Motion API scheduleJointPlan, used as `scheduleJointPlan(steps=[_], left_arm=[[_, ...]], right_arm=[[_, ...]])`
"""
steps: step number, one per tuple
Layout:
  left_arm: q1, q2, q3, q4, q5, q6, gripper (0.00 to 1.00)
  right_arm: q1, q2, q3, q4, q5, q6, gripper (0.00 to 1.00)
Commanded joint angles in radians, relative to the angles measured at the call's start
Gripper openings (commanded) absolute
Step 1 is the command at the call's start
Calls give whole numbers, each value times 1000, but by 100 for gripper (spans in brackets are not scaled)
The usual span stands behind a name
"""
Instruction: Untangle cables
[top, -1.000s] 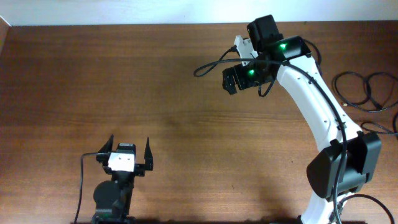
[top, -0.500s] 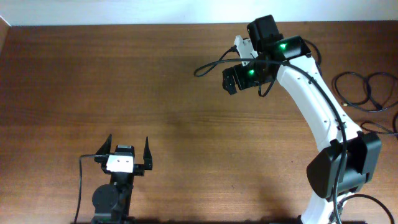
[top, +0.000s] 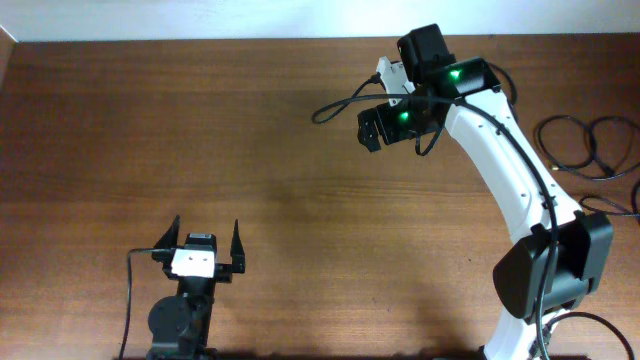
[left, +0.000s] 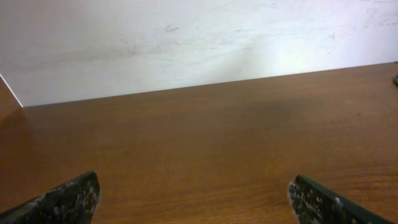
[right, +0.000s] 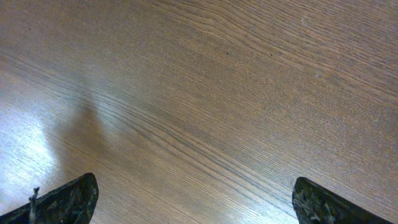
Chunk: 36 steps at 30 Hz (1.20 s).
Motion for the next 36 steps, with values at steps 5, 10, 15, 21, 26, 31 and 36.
scheduleJointPlan(steps=[5, 10, 15, 21, 26, 31, 36], left_arm=[[6, -9, -1, -8, -10, 16, 99], [6, -9, -1, -8, -10, 16, 99], [6, -9, -1, -8, -11, 16, 99], [6, -9, -1, -8, -10, 16, 99], [6, -9, -1, -8, -10, 16, 99], [6, -9, -1, -8, -10, 16, 99], [6, -9, -1, -8, -11, 16, 99]], right_arm=[[1, -13, 11, 0, 8, -3, 99], [1, -13, 11, 0, 9, -3, 99], [-3, -10, 11, 0, 8, -3, 99], [-3, -9, 11, 8, 111, -3, 99], [-2, -8, 11, 8, 113, -3, 99], [-2, -22, 11, 8, 114, -3, 99], [-2, -89, 11, 8, 114, -3, 99]])
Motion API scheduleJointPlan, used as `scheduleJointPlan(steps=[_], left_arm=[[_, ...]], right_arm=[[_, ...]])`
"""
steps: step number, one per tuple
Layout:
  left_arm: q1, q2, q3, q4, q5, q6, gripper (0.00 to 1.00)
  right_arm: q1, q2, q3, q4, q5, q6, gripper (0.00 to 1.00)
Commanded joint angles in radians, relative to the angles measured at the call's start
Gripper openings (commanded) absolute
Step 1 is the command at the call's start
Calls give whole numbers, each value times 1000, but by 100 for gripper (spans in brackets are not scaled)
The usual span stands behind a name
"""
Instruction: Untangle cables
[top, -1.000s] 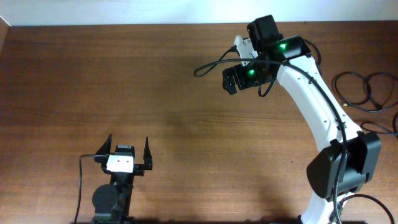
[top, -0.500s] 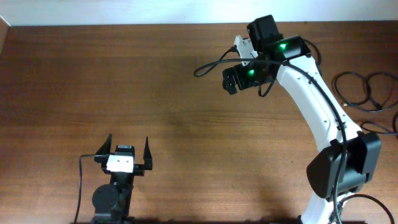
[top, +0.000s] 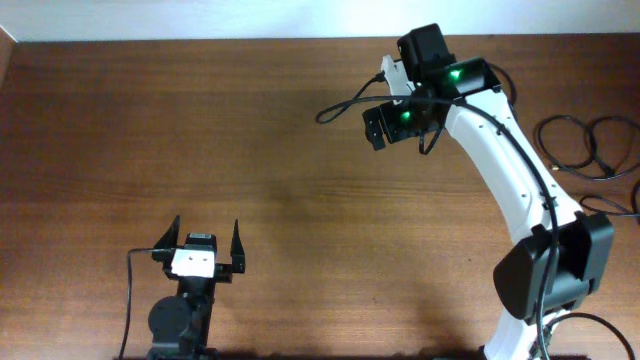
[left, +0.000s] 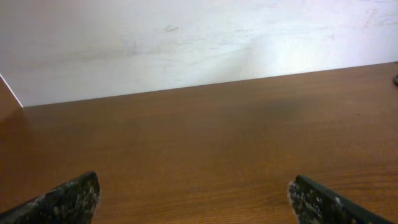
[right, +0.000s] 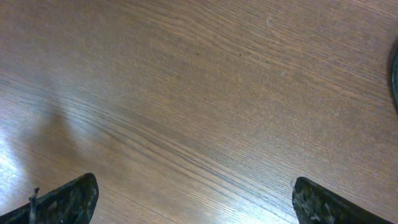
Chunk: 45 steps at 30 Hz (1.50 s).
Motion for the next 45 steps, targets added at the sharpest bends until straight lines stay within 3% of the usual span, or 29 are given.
scheduleJointPlan(steps=[1, 15, 31, 40, 45], left_arm=[[6, -9, -1, -8, -10, 16, 99], [6, -9, -1, -8, -10, 16, 99], [6, -9, -1, -8, -10, 16, 99], [6, -9, -1, -8, -10, 16, 99], [6, -9, -1, -8, -10, 16, 99]], right_arm=[[-2, -103, 11, 3, 13, -3, 99], [-2, -392, 11, 2, 14, -3, 99], [-2, -587, -11, 1, 178, -3, 99], [-2, -698, -182, 266, 177, 21, 99], [-2, -806, -476, 560, 176, 35, 99]])
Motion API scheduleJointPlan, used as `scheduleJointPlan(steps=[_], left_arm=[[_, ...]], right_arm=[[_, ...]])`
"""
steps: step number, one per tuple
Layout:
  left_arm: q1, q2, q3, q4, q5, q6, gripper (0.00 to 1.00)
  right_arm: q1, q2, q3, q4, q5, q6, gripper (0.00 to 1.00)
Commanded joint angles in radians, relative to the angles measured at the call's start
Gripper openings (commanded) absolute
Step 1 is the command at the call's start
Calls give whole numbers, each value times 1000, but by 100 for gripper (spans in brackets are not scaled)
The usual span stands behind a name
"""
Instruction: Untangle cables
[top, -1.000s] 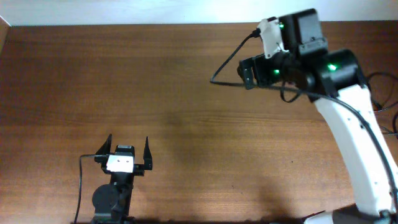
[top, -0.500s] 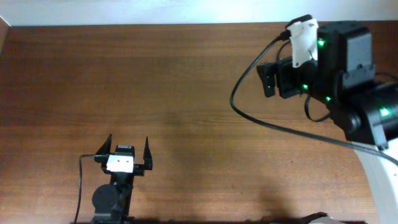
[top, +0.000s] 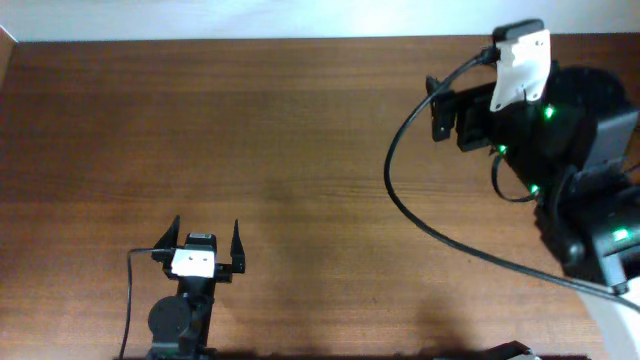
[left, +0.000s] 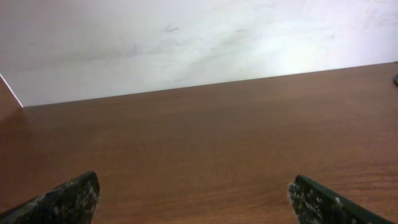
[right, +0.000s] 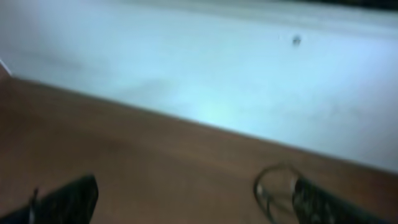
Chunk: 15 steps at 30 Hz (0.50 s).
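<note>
A dark cable loop lies on the brown table near the white wall, blurred, in the right wrist view; it sits just left of my right finger there. In the overhead view the cables at the table's right edge are hidden behind my raised right arm. My right gripper is open and holds nothing, high above the table's right side and looking toward the wall. My left gripper stands open at the near left, nothing between its fingers.
The right arm's own black lead hangs in a wide arc over the right half of the table. The white wall runs along the table's far edge.
My right arm has moved right and risen toward the camera; its wrist view shows the wall and a cable loop instead of bare wood. The left arm has not moved.
My right gripper was open, low over bare wood at the far middle right, with the cables lying at the right edge. Then it had shifted slightly right. Now it is lifted high on the right, hiding those cables from above. The left gripper stayed open throughout.
</note>
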Motion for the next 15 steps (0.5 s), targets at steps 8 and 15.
scheduleJointPlan(steps=[8, 15], left_arm=[[6, -9, -1, -8, -10, 16, 99], [6, -9, -1, -8, -10, 16, 99]], right_arm=[[-2, -243, -656, 587, -13, 74, 99], [-2, -395, -996, 1048, -5, 73, 99]])
